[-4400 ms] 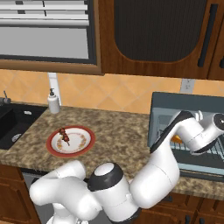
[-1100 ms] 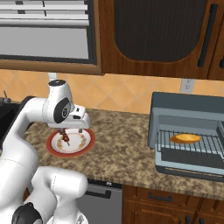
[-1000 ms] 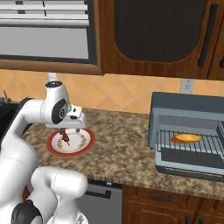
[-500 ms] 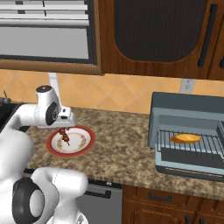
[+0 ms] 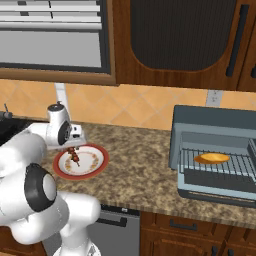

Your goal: Pick up the kebab skewer and baguette bread, and place them inside the toaster oven. Close the toaster oven door and start by setting the timer.

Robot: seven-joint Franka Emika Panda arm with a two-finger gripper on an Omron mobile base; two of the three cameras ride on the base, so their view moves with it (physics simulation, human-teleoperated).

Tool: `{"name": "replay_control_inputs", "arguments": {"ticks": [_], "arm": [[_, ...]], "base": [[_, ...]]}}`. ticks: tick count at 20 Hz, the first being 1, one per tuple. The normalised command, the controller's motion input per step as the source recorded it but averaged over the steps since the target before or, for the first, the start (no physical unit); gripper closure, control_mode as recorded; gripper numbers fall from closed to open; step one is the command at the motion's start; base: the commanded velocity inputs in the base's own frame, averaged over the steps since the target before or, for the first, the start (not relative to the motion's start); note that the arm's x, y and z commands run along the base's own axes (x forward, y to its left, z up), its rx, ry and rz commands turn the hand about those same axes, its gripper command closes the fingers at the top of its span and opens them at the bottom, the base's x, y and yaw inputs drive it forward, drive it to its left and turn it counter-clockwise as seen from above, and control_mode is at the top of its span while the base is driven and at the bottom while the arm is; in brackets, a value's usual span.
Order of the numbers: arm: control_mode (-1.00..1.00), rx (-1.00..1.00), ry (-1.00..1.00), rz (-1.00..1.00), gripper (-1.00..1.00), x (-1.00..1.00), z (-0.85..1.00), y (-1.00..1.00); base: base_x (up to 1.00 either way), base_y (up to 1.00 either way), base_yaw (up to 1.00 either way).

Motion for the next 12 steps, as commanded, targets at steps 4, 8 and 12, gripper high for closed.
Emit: {"name": "replay_control_inputs", "arguments": {"ticks": [4,8,12], "arm": [[-1.00,0.00,0.07,0.12,-1.00,0.55,-0.46,0.03],[-1.00,0.00,0.07,0.03,-1.00,0.51,-0.44,0.04],[-1.00,0.00,0.07,0.00,-1.00,0.23,-0.43,0.15]], "base": [[0.00,0.00,0.00],[0.00,0.00,0.00],[0.00,0.00,0.00]]}}
